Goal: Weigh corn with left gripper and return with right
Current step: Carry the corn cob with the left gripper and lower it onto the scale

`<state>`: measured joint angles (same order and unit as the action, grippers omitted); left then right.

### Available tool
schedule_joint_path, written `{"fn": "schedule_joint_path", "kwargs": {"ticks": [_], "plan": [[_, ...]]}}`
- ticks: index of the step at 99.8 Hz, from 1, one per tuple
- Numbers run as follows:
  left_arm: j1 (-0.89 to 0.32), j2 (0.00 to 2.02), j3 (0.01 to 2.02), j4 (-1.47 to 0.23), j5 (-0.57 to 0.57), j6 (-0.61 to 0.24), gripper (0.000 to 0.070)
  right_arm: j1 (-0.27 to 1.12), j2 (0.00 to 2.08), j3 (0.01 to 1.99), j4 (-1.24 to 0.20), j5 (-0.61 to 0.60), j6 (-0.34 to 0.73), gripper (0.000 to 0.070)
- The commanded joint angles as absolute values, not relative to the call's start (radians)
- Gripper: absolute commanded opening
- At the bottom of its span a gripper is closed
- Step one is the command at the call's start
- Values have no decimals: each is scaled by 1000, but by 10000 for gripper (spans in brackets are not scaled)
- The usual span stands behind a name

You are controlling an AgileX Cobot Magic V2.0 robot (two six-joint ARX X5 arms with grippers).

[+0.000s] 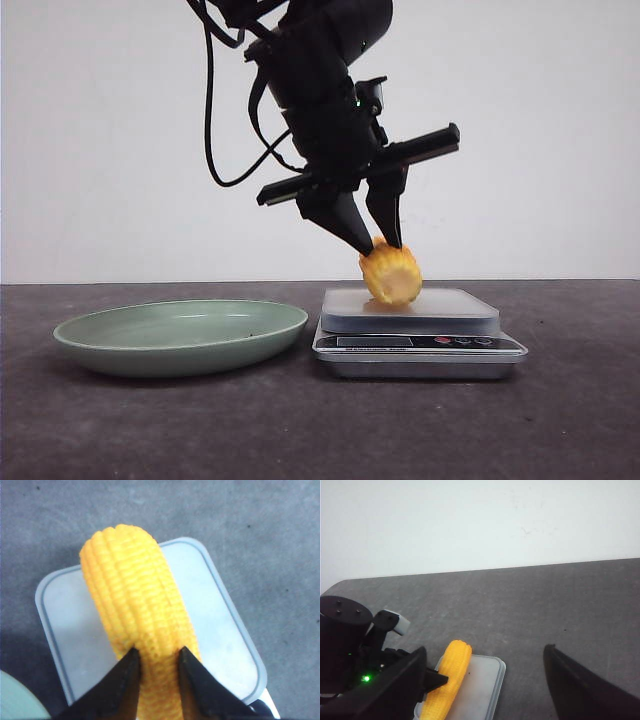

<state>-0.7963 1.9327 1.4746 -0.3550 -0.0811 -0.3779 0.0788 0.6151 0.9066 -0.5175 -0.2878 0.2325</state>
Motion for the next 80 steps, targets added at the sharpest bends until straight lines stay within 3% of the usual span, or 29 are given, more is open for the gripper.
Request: {"fn": "schedule_joint_path", "kwargs": {"ticks": [1, 33, 54, 73, 80], "plan": [[-808, 1954, 1503, -344, -87, -351, 3, 83, 617, 925, -516, -289, 224, 464], [-818, 1955, 1502, -345, -86, -341, 9, 83, 617, 925, -523, -289, 225, 465], [-818, 1955, 1502, -345, -86, -341, 318, 83, 617, 925, -532, -289, 224, 465], [-818, 1955, 1503, -341, -86, -341, 322, 83, 617, 925, -533, -289, 225, 465], [-819, 1954, 1505, -328, -86, -341, 367, 83, 617, 925, -533, -289, 224, 465]]}}
